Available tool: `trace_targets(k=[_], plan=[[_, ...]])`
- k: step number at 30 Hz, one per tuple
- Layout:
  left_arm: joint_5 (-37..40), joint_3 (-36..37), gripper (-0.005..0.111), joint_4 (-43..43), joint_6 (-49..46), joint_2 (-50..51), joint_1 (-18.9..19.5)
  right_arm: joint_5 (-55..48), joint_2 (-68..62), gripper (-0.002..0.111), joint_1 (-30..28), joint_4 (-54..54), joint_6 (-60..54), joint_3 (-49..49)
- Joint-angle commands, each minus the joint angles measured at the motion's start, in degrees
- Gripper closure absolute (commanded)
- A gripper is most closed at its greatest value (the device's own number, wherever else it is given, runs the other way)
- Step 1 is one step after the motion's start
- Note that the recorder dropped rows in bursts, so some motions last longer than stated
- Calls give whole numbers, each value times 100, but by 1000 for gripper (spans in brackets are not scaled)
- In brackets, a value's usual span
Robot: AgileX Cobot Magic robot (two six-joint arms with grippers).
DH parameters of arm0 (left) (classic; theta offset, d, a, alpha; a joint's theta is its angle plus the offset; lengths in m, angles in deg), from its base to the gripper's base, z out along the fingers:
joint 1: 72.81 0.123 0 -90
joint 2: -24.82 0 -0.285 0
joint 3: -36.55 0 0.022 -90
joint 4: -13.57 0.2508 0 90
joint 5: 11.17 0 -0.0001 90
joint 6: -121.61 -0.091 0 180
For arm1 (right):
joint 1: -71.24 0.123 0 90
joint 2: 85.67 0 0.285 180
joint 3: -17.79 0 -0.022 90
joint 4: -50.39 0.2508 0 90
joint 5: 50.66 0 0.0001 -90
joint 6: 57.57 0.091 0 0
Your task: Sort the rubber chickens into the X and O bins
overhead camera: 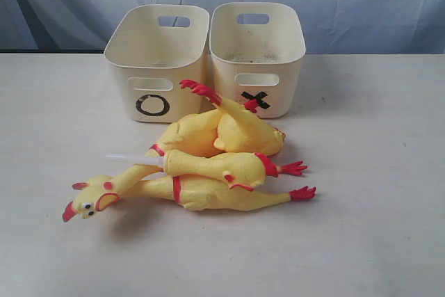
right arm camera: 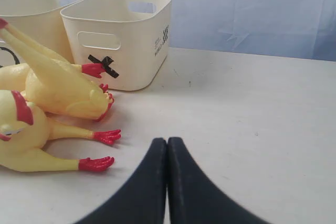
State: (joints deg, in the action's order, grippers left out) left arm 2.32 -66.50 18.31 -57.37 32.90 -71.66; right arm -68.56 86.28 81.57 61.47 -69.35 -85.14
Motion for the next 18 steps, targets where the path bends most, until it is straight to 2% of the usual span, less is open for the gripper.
trace_targets(k=[1, 18], plan=[[-25, 27, 107, 36, 1, -29, -14, 49, 26, 109, -24, -11, -9, 14], [-25, 27, 107, 36, 1, -29, -14, 49, 26, 109, -24, 34, -9, 14]])
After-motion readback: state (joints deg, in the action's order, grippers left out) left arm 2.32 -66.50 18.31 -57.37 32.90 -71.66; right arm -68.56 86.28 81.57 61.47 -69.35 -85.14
